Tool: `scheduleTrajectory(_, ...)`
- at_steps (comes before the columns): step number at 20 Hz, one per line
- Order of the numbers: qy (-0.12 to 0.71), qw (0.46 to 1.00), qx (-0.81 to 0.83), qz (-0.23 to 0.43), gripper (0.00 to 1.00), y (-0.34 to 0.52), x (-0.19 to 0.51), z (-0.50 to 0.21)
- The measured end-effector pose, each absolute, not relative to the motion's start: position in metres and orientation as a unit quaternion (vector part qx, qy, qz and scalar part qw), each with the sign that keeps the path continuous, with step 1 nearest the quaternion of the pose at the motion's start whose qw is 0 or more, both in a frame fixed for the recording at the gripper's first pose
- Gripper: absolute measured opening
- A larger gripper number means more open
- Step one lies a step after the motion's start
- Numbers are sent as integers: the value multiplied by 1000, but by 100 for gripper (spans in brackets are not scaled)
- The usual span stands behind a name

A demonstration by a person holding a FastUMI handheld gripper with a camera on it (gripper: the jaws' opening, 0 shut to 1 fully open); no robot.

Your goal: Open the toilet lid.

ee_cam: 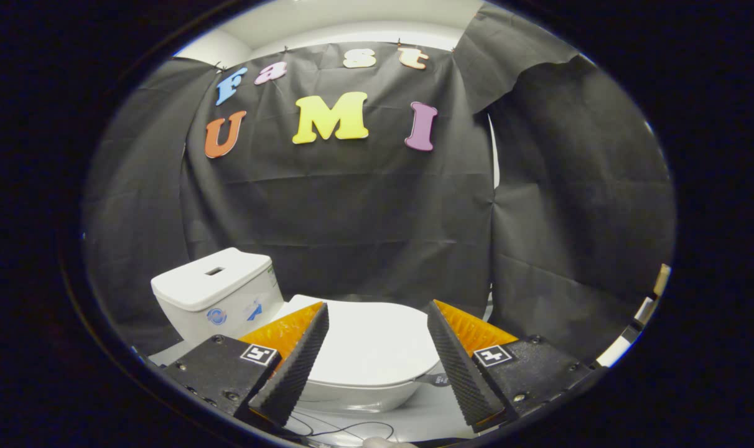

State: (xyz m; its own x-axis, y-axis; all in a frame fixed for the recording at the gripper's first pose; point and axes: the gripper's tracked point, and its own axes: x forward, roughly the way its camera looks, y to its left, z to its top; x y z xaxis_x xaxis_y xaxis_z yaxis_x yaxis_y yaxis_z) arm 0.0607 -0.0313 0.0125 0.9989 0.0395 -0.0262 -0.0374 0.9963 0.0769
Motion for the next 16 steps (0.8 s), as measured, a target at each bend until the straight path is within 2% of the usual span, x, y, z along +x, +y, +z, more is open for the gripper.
scheduleTrajectory(8, 49, 994, 99, 19, 100, -80, 130, -19)
scheduleTrajectory(16, 144, 965, 219, 3, 99, -137, 174, -111)
